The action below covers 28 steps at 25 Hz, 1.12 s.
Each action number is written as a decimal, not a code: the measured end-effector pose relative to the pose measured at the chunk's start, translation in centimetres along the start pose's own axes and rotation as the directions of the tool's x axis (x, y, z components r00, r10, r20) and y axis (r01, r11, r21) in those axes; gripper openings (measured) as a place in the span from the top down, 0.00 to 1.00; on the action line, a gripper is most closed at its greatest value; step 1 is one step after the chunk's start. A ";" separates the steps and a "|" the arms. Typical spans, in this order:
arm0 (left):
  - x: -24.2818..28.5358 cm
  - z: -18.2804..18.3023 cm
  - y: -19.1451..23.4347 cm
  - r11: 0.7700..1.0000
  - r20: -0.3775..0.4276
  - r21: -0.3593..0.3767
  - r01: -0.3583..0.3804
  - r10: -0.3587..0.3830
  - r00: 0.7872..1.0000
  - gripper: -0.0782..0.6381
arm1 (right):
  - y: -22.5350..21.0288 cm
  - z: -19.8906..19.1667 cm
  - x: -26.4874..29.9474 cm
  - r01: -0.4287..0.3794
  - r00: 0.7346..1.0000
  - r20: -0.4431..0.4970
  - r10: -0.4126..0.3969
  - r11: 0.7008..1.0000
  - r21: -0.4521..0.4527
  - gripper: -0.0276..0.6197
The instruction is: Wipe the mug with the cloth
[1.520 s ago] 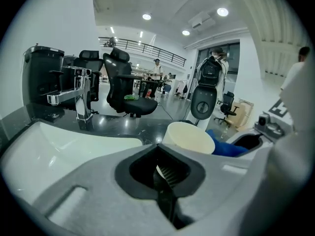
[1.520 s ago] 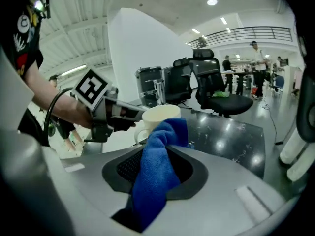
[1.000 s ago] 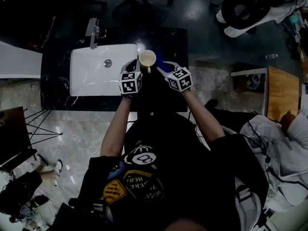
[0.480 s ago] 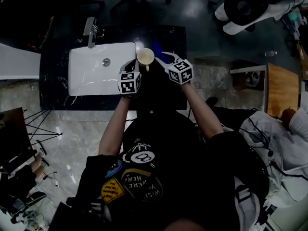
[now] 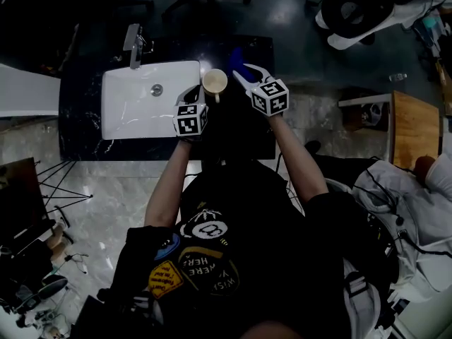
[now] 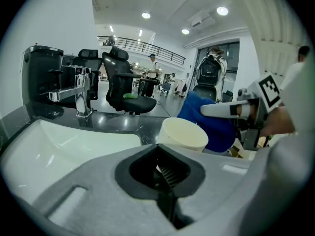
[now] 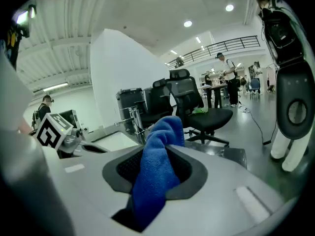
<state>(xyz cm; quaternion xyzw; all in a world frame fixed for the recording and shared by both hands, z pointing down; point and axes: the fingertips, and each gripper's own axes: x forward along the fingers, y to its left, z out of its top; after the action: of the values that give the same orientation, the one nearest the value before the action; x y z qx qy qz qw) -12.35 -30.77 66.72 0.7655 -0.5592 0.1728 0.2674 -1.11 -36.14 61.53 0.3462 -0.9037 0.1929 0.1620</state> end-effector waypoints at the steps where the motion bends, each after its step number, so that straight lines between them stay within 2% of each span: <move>1: 0.0 0.0 0.0 1.000 -0.002 0.001 0.000 0.000 1.000 0.88 | -0.1 0.0 0.5 0.001 1.000 -0.017 -0.001 1.000 -0.011 0.80; 5: -0.3 -0.2 -0.5 1.000 -0.013 -0.012 0.011 -0.012 1.000 0.88 | 2.2 -4.7 0.5 -0.049 0.989 -0.144 0.040 0.997 -0.062 0.80; 8: 0.0 -0.4 -0.4 1.000 -0.014 -0.017 0.012 -0.012 1.000 0.88 | 5.3 -8.5 -0.6 -0.137 0.972 -0.206 0.112 0.984 -0.111 0.80; 10: 0.1 -0.5 -0.4 1.000 -0.019 0.005 0.010 -0.010 1.000 0.88 | 6.6 -9.6 -1.3 -0.173 0.965 -0.219 0.145 0.979 -0.111 0.80; 12: 0.1 -0.4 -0.3 1.000 -0.015 0.020 0.008 -0.008 1.000 0.88 | 5.6 -7.7 -1.7 -0.120 0.983 -0.144 0.112 0.992 -0.047 0.80; 14: 0.1 0.1 -0.2 1.000 0.002 0.018 0.004 -0.004 1.000 0.88 | 3.3 -4.2 -1.7 -0.043 0.998 -0.054 0.043 0.999 0.009 0.80; 17: 0.1 0.6 -0.1 1.000 0.008 0.019 -0.003 0.003 1.000 0.88 | 1.3 -0.4 -0.7 -0.008 1.000 -0.013 0.008 1.000 0.004 0.80; 20: 0.2 0.4 -0.2 1.000 -0.007 0.012 -0.004 0.004 1.000 0.88 | 1.9 -0.8 0.3 -0.025 0.999 -0.043 0.025 1.000 -0.002 0.80; 25: 0.4 0.4 -0.3 1.000 0.006 0.011 -0.016 0.016 1.000 0.88 | 1.5 -2.1 -0.2 -0.006 0.995 0.098 -0.014 0.979 0.206 0.80; 28: 0.5 0.0 -0.2 1.000 -0.012 0.016 -0.012 0.012 1.000 0.88 | 1.1 -3.2 -0.3 -0.003 0.997 0.070 -0.014 0.969 0.248 0.80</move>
<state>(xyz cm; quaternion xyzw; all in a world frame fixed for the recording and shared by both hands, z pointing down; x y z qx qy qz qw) -11.96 -31.09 66.96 0.7632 -0.5609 0.1835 0.2633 -1.15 -33.72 63.93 0.3729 -0.8767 0.2914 0.0857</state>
